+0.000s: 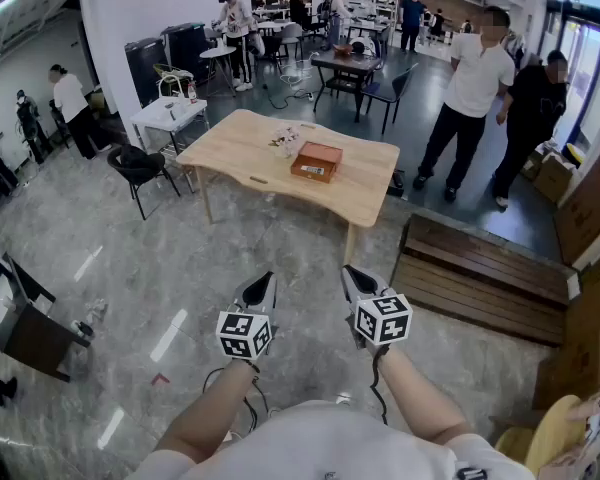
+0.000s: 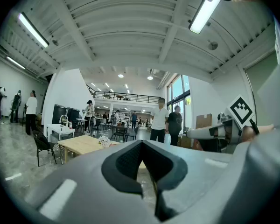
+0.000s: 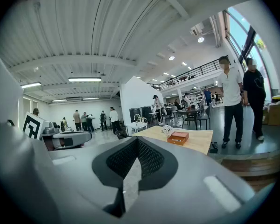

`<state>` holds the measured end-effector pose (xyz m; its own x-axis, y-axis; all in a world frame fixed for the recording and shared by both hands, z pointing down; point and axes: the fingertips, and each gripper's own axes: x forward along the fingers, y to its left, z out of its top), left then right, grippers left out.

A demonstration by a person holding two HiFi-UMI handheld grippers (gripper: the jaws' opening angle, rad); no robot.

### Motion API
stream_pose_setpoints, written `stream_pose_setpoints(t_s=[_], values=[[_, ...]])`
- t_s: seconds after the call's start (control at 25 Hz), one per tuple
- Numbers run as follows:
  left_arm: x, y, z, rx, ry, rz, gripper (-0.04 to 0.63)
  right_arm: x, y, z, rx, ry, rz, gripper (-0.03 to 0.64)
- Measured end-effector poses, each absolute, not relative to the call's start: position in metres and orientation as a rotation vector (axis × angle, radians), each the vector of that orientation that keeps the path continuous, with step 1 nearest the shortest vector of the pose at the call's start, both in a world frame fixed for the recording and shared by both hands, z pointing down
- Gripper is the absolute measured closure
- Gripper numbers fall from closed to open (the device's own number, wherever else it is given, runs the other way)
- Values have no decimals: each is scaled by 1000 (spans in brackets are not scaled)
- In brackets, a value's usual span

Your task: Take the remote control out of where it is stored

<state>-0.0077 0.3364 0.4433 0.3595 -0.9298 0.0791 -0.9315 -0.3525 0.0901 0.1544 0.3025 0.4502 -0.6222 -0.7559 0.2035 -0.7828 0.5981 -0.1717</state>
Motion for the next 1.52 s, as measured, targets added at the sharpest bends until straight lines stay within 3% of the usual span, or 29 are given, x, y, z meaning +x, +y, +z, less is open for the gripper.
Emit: stream_pose_setpoints(t_s=[1.52], values=[[-54, 339, 448, 2468, -1695, -6, 595, 107, 306, 458, 1314, -2694, 322, 589]])
